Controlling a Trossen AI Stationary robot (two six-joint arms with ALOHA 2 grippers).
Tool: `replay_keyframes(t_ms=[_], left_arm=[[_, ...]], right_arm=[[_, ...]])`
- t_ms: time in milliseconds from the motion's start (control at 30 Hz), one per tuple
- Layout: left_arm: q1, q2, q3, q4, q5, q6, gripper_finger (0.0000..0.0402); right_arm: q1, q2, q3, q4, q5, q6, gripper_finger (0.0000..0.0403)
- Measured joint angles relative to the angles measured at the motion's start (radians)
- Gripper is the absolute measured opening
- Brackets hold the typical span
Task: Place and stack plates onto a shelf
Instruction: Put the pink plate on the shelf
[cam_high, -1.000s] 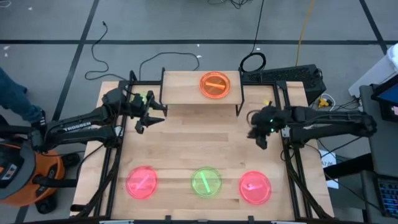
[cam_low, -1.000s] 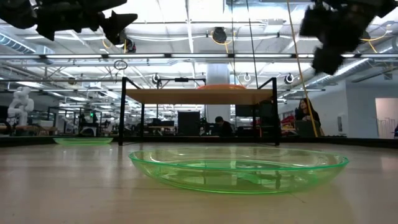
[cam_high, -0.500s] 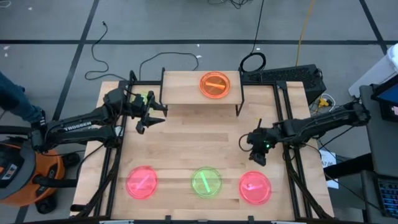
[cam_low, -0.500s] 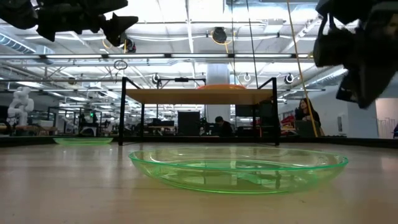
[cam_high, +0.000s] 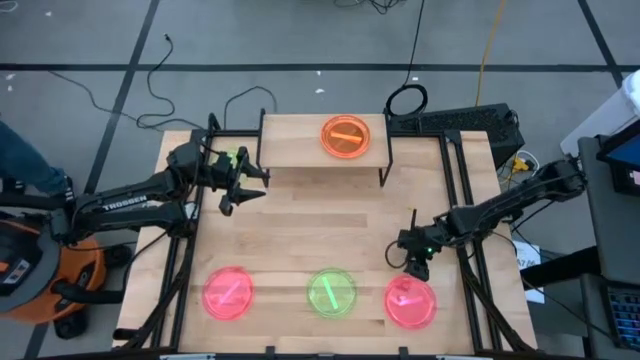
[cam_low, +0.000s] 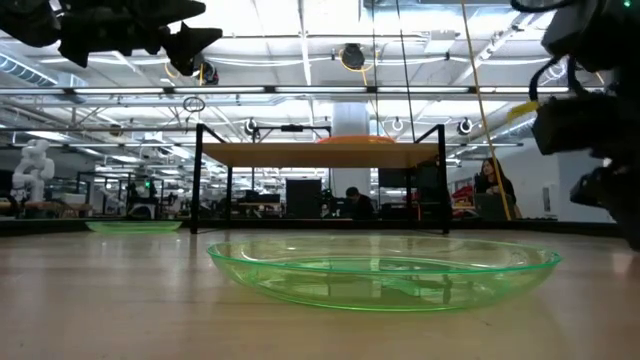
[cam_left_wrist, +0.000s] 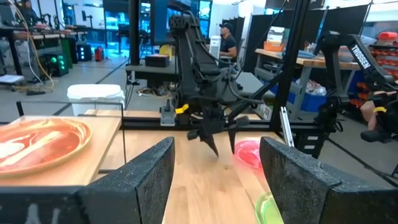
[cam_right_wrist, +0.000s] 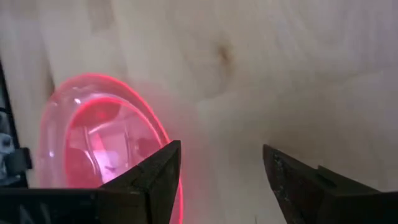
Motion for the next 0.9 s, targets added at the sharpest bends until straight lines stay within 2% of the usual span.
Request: replay_keyframes(t_ms=[367, 733, 900], left_arm=[[0.0, 0.0, 0.0, -0.028, -0.009, 0.003, 0.0241], [-0.001, 0.0, 0.0, -0.027, -0.009, 0.001, 0.0241], [-0.002, 0.0, 0.0, -0.026, -0.009, 0.001, 0.0241]], right_arm=[[0.079, 0.02, -0.047, 0.233, 0.0, 0.063, 0.0206], [0.135, 0.09, -0.043, 0.213, 0.016, 0.079, 0.0204], [0.136, 0.095, -0.043, 0.208, 0.015, 0.076, 0.0172]])
